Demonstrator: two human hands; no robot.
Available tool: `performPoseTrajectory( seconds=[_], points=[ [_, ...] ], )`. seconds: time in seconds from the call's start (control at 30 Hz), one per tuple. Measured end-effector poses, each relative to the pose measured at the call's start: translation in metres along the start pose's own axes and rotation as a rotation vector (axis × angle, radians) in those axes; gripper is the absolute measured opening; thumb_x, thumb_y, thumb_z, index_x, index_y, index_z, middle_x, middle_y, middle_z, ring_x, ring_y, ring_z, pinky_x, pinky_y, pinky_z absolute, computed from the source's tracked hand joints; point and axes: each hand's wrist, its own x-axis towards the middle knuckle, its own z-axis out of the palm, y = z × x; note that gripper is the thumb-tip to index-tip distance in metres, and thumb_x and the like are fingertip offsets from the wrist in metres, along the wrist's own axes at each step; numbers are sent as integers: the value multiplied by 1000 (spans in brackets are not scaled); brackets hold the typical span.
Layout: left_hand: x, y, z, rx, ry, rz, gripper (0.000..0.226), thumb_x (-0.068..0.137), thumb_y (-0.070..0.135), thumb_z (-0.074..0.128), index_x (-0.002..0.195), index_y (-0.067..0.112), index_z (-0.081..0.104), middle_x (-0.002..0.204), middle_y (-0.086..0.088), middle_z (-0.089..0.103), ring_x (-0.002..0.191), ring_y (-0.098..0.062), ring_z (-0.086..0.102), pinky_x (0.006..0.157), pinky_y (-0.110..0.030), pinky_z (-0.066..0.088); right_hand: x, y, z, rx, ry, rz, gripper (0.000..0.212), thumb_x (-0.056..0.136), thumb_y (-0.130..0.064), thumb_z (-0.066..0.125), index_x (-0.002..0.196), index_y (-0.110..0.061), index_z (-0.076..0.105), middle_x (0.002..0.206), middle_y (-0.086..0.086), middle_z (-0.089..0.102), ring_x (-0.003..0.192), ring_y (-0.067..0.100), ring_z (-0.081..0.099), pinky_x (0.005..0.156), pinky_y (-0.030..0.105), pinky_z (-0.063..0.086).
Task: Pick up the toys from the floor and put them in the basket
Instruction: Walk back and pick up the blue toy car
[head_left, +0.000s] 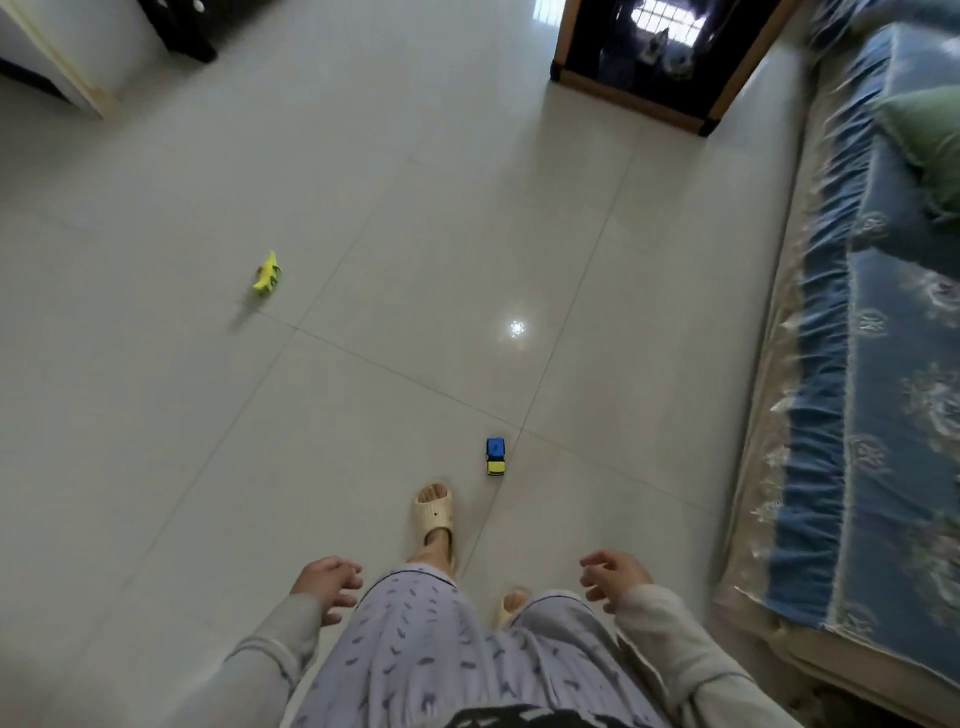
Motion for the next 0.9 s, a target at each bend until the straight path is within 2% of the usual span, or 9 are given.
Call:
performPoseTrajectory(
  seconds=[0.1, 0.27, 0.43, 0.53, 0.6, 0.73, 0.9],
  points=[
    [17, 73, -9, 95, -45, 75, 14, 91, 6, 43, 90, 11, 56, 70, -3, 55, 55, -17, 47, 54, -21, 29, 8, -18, 4, 19, 15, 79, 15, 85, -2, 51, 94, -9, 60, 84, 12, 61, 54, 15, 54, 46, 19, 37],
    [47, 168, -10, 306, -90, 173, 14, 90, 5, 43, 90, 13, 55, 77, -5, 58, 56, -15, 49, 52, -20, 29, 28, -52, 0, 110, 48, 132, 22, 88, -1, 48, 105, -1, 62, 86, 16, 60, 52, 17, 52, 47, 19, 35],
    [80, 221, 1, 369, -101, 205, 14, 90, 3, 42, 92, 11, 54, 74, -5, 57, 55, -14, 48, 50, -20, 27, 57, -84, -3, 59, 12, 144, 12, 87, -2, 49, 91, -9, 57, 86, 16, 60, 53, 15, 52, 48, 18, 34],
    [113, 228, 17, 377, -100, 178, 14, 91, 4, 43, 93, 11, 55, 81, -8, 57, 56, -14, 49, 51, -21, 27, 92, -100, 0, -34, -38, 156, 11, 86, -6, 51, 85, -14, 57, 86, 11, 62, 55, 16, 55, 49, 16, 40],
    [143, 223, 30, 365, -98, 141, 15, 90, 5, 43, 91, 12, 56, 83, -8, 59, 57, -13, 50, 52, -21, 29, 126, -109, 2, -82, -77, 144, 15, 85, -8, 52, 77, -18, 59, 91, 14, 67, 65, 22, 60, 64, 20, 46],
    [208, 202, 65, 392, -112, 64, 17, 90, 5, 42, 91, 12, 58, 91, -12, 60, 58, -14, 50, 52, -22, 30, 216, -130, 4, -178, -61, 112, 23, 85, -11, 50, 100, -11, 67, 111, 18, 70, 100, 31, 66, 84, 28, 49],
    [313, 165, 118, 407, -131, 23, 17, 89, 4, 43, 91, 11, 59, 91, -13, 61, 58, -15, 51, 52, -22, 34, 349, -143, 37, -134, -38, 16, 25, 86, -15, 51, 105, -9, 65, 109, 15, 70, 102, 31, 65, 83, 30, 47]
  ],
)
